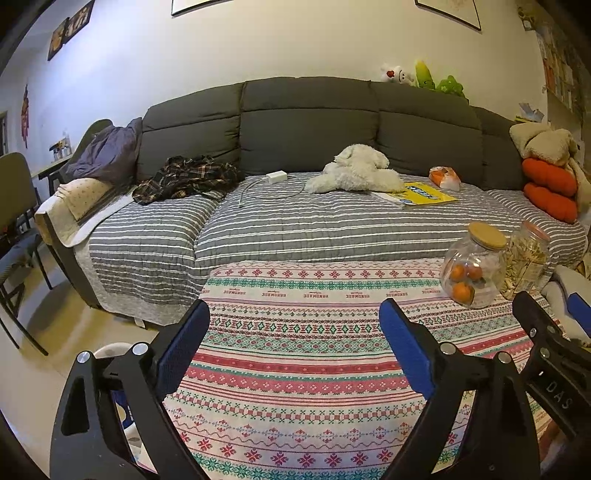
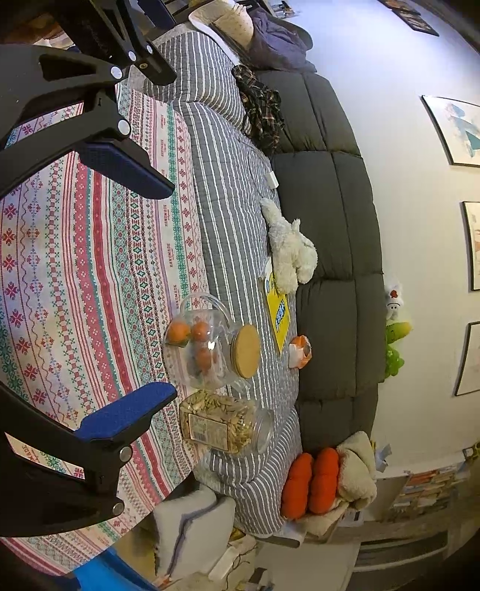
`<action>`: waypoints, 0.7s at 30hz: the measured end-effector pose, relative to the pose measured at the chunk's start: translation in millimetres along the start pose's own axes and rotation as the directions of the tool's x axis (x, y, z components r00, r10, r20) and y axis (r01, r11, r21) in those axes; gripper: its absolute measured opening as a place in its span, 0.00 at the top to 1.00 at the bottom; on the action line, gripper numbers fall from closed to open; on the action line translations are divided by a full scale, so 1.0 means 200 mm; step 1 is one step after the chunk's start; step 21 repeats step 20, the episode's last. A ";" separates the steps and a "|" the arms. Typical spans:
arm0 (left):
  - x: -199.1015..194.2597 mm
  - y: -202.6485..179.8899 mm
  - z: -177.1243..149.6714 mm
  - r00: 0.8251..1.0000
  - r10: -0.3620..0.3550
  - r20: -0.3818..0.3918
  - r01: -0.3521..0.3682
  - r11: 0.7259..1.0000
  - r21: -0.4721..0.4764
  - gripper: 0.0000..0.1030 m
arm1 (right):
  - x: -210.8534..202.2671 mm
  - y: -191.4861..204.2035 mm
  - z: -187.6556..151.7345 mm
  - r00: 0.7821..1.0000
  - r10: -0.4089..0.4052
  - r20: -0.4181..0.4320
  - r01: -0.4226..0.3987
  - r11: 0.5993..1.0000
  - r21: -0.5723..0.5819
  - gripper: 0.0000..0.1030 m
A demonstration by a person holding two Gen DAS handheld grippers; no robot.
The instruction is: Collect trash
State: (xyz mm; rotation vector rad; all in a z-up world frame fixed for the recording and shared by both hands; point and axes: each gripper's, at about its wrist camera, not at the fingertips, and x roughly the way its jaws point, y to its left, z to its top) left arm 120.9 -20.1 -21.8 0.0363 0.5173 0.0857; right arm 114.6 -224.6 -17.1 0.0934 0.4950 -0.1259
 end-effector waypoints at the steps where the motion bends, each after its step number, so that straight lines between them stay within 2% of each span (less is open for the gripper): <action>1: 0.00 0.00 0.00 1.000 0.001 0.002 -0.001 1.000 0.004 0.14 | 0.00 0.00 0.00 1.000 -0.001 -0.001 0.001 1.000 0.000 0.06; 11: 0.00 -0.02 -0.01 1.000 -0.011 0.001 0.011 1.000 0.025 0.16 | 0.01 -0.01 -0.01 1.000 -0.010 -0.001 0.010 1.000 -0.001 0.06; 15: 0.00 -0.02 0.00 1.000 -0.007 -0.006 0.007 1.000 0.013 0.07 | 0.00 -0.01 -0.01 1.000 -0.016 0.005 0.016 1.000 0.002 0.06; 21: 0.01 -0.03 0.00 1.000 -0.002 -0.021 0.002 1.000 0.004 0.07 | 0.01 0.00 -0.01 1.000 -0.029 0.010 0.029 1.000 -0.009 0.06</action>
